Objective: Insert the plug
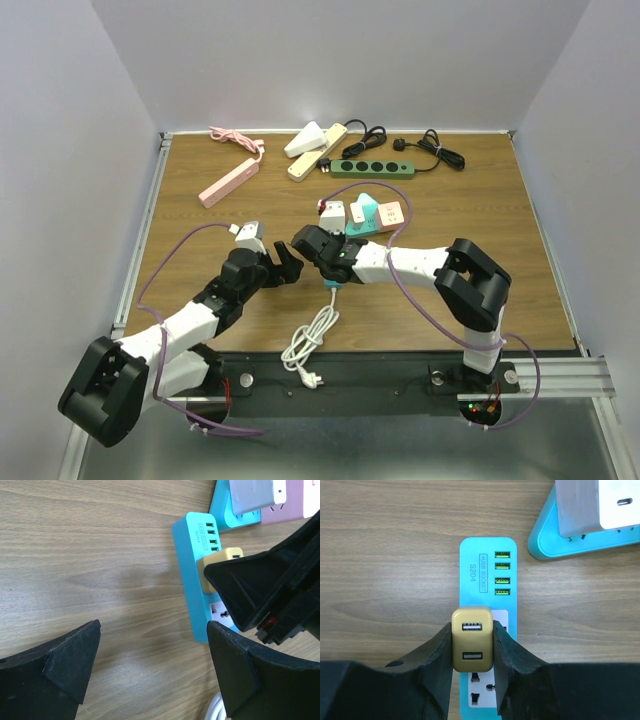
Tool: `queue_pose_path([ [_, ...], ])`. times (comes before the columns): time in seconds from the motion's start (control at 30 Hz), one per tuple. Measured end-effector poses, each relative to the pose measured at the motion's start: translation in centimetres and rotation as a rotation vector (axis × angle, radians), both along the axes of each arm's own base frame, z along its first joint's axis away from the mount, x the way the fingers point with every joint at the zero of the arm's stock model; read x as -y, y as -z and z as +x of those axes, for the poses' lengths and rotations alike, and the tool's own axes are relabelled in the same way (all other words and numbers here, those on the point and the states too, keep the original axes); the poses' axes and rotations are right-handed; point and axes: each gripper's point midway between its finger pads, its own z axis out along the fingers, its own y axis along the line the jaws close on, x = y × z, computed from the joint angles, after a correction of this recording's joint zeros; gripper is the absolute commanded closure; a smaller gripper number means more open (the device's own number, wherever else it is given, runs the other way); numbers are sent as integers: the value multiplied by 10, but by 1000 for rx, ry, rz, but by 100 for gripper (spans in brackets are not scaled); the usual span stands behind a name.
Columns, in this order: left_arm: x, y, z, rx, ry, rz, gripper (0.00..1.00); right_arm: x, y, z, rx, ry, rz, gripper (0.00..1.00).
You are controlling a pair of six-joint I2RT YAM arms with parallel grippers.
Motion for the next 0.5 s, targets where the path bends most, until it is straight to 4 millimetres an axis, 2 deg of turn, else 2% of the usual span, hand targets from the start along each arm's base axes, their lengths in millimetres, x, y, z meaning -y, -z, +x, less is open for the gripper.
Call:
queue_pose_path([
  [0.33, -1, -6, 0, 16, -1, -5, 1, -2, 4, 1, 9, -11, 13, 99],
  [0.47, -3, -2, -2, 3, 1, 7, 1, -3, -2, 1, 13, -13, 24, 80],
  [0.5, -3, -1, -3, 0, 1, 9, 1, -3, -3, 1, 13, -12, 25, 71],
])
